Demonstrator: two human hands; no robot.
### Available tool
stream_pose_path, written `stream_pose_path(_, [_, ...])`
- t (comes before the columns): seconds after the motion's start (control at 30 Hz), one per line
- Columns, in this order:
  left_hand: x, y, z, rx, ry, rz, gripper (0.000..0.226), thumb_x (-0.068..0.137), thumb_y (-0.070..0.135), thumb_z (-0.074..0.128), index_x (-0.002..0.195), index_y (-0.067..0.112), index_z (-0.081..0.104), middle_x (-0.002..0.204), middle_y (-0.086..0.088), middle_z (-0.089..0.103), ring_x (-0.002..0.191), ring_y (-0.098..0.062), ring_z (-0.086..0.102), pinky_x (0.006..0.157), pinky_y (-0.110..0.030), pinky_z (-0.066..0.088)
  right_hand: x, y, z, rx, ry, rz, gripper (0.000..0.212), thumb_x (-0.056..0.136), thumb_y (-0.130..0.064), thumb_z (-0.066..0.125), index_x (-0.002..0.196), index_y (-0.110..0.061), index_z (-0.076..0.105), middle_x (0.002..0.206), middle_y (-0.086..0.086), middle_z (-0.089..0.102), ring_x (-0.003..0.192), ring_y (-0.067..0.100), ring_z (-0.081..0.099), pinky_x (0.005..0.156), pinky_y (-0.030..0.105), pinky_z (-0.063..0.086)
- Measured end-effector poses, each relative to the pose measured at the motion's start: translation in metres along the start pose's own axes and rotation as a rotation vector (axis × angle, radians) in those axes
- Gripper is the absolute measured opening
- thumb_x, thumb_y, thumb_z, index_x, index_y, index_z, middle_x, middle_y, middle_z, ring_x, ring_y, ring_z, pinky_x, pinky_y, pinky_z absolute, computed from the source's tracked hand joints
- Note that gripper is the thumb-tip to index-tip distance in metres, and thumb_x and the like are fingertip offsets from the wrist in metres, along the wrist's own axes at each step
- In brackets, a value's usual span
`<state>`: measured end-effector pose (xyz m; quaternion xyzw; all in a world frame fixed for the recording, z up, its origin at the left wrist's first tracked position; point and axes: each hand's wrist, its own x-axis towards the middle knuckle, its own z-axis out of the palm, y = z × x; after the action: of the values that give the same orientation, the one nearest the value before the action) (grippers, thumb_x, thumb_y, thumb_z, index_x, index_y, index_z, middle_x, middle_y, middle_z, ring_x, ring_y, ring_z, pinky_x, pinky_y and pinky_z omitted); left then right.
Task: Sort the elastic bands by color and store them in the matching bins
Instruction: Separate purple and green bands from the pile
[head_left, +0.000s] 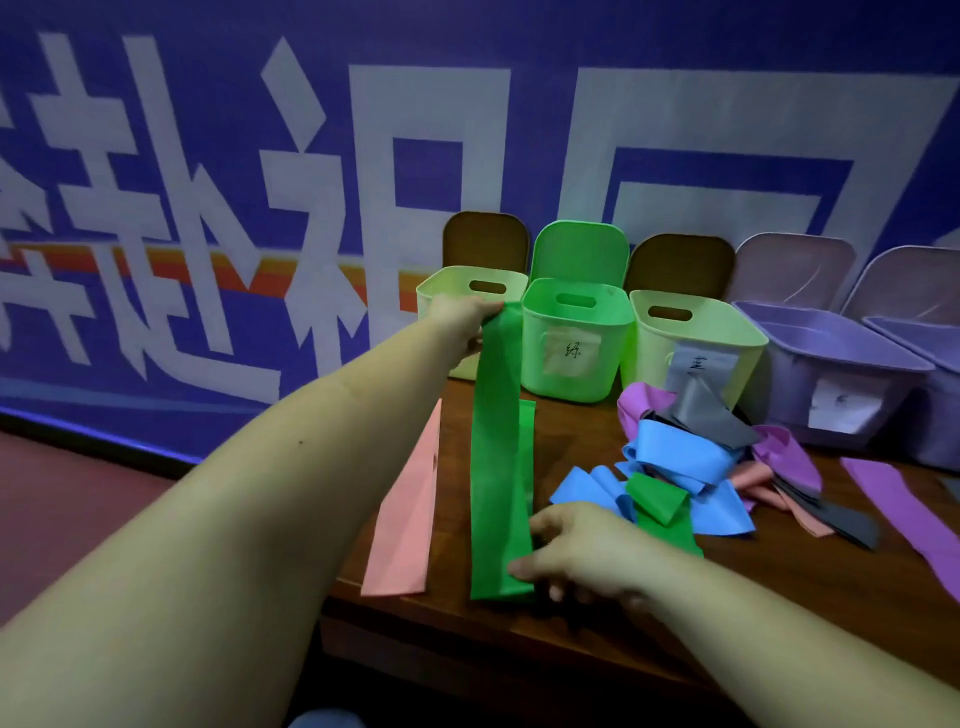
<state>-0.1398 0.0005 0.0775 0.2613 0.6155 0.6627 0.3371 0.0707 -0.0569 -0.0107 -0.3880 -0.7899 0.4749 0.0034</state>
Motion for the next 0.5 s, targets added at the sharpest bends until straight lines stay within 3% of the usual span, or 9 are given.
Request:
stream_pose_path(0.03, [0.006,-0.008,0.003,0.008,-0.013,-0.017,0.016,0.085,0.011,0.067,0.092,0.006,0.054,0.091,-0.011,0.064,0.078,-0.022,0.065,0.072,-0.035,0.057,0.001,0.001,0.001,-0.012,0.024,-0.020,0.054,0.079,-0.020,0.075,0.128,-0.012,0.054,0.064,-0.008,0.063,0.037,0.001,0.049,0.037,0.014,0.033])
stream_pose_path(0.1, [0.022,-0.024,0.008,0.029,-0.023,-0.055,0.025,0.084,0.011,0.069,0.102,0.004,0.054,0.101,-0.015,0.065,0.081,-0.026,0.067,0.059,-0.034,0.057,0.003,0.002,0.002,-0.011,0.052,-0.045,0.067,0.079,-0.017,0.074,0.139,-0.015,0.043,0.056,-0.014,0.062,0.036,0.000,0.050,0.040,0.013,0.036])
stream_pose_path(0.17, [0.034,-0.037,0.013,0.073,-0.010,-0.090,0.011,0.090,0.012,0.061,0.092,0.006,0.052,0.091,-0.012,0.063,0.070,-0.021,0.062,0.047,-0.027,0.050,0.004,0.002,0.002,0.008,0.068,-0.070,0.080,0.080,-0.013,0.073,0.146,-0.015,0.027,0.046,-0.020,0.058,0.036,0.000,0.050,0.041,0.013,0.038])
stream_pose_path(0.2, [0.037,-0.042,0.015,0.094,0.000,-0.110,0.008,0.093,0.013,0.057,0.089,0.008,0.053,0.089,-0.011,0.061,0.066,-0.018,0.058,0.048,-0.025,0.048,0.004,0.002,0.002,0.000,0.076,-0.082,0.085,0.081,-0.013,0.073,0.148,-0.015,0.021,0.047,-0.019,0.059,0.037,0.000,0.050,0.044,0.013,0.039])
stream_pose_path(0.3, [0.045,-0.053,0.021,0.115,-0.024,-0.119,0.018,0.097,0.012,0.048,0.114,0.010,0.055,0.096,-0.010,0.059,0.071,-0.017,0.056,0.054,-0.025,0.048,0.004,0.000,0.003,-0.111,0.096,-0.091,0.103,0.081,-0.025,0.073,0.152,-0.019,0.000,0.070,-0.008,0.065,0.051,-0.001,0.054,0.055,0.011,0.039])
stream_pose_path(0.37, [0.049,-0.061,0.023,0.187,-0.122,-0.104,0.036,0.097,0.011,0.049,0.132,0.008,0.045,0.107,-0.010,0.059,0.086,-0.021,0.060,0.071,-0.030,0.052,0.006,0.001,0.000,-0.226,0.114,-0.101,0.105,0.081,-0.036,0.071,0.151,-0.027,-0.006,0.083,-0.003,0.066,0.064,0.000,0.056,0.057,0.012,0.038])
stream_pose_path(0.43, [0.045,-0.070,0.022,0.514,-0.221,-0.013,0.052,0.095,0.019,0.054,0.143,0.009,0.035,0.132,-0.011,0.051,0.115,-0.025,0.054,0.091,-0.031,0.043,0.007,0.003,-0.003,-0.420,0.144,-0.148,0.102,0.081,-0.047,0.067,0.149,-0.035,-0.008,0.097,0.000,0.067,0.084,0.011,0.061,0.067,0.021,0.043])
stream_pose_path(0.5, [0.037,-0.079,0.018,0.865,-0.307,0.143,0.060,0.092,0.026,0.060,0.145,0.013,0.033,0.145,-0.009,0.041,0.127,-0.024,0.046,0.096,-0.027,0.037,0.007,0.005,-0.007,-0.632,0.160,-0.209,0.093,0.083,-0.055,0.060,0.149,-0.040,-0.004,0.103,0.000,0.065,0.098,0.017,0.060,0.074,0.028,0.044])
